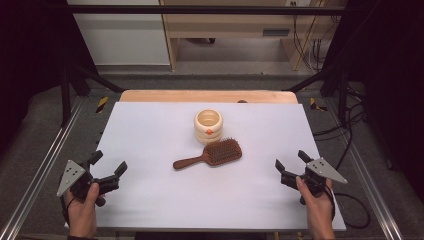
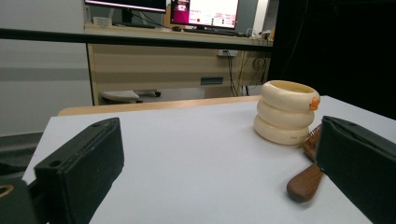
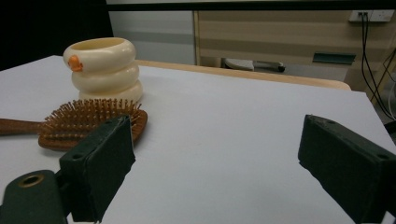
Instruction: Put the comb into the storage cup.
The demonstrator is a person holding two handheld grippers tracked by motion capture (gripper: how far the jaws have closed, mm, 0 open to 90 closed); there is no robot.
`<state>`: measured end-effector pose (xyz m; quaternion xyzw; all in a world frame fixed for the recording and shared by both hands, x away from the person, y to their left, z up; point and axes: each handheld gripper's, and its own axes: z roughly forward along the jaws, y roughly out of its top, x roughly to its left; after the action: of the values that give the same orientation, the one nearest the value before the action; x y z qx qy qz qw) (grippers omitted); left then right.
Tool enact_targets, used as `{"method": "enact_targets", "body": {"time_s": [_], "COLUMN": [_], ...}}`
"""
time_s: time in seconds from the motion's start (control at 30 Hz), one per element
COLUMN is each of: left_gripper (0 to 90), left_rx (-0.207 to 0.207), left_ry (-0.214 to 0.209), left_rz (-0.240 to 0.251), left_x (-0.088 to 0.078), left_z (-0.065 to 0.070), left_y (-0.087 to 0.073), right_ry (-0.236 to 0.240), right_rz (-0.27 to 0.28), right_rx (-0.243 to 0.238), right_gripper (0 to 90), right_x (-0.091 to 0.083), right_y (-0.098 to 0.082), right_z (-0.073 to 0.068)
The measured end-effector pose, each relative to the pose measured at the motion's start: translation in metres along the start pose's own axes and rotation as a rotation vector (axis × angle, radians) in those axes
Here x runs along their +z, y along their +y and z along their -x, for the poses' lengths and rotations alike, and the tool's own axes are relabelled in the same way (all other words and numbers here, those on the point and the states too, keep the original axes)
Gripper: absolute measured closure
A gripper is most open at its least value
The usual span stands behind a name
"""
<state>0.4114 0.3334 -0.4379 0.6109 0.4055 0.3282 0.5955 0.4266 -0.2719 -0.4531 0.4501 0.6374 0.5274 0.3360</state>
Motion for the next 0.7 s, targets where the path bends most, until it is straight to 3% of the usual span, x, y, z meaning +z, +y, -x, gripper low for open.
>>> {"method": "enact_targets", "body": {"time_s": [0.37,0.5,0.7], "left_gripper": [1.3,1.3,1.4], "left_rx": [-0.016,-0.015,-0.015], "left_ry": [-0.013,-0.012,-0.011], "left_rz": [-0.011,-0.011,-0.013], "left_x": [0.003,0.0034,0.0038], "left_z": [0.0011,0.0017,0.0018], "left_y": [0.0,-0.0001,-0.0003], "right_ry": [-0.018,-0.038,-0.038], "right_rz": [-0.01,-0.019,-0.037], "right_rx": [0.018,0.01,0.036], "right_gripper": [6.9,10.2,12.5], "right_x": [0.0009,-0.0003,0.0003], "right_y": [0.0007,0.0017,0.0025], "right_z": [0.0005,0.0,-0.001]}}
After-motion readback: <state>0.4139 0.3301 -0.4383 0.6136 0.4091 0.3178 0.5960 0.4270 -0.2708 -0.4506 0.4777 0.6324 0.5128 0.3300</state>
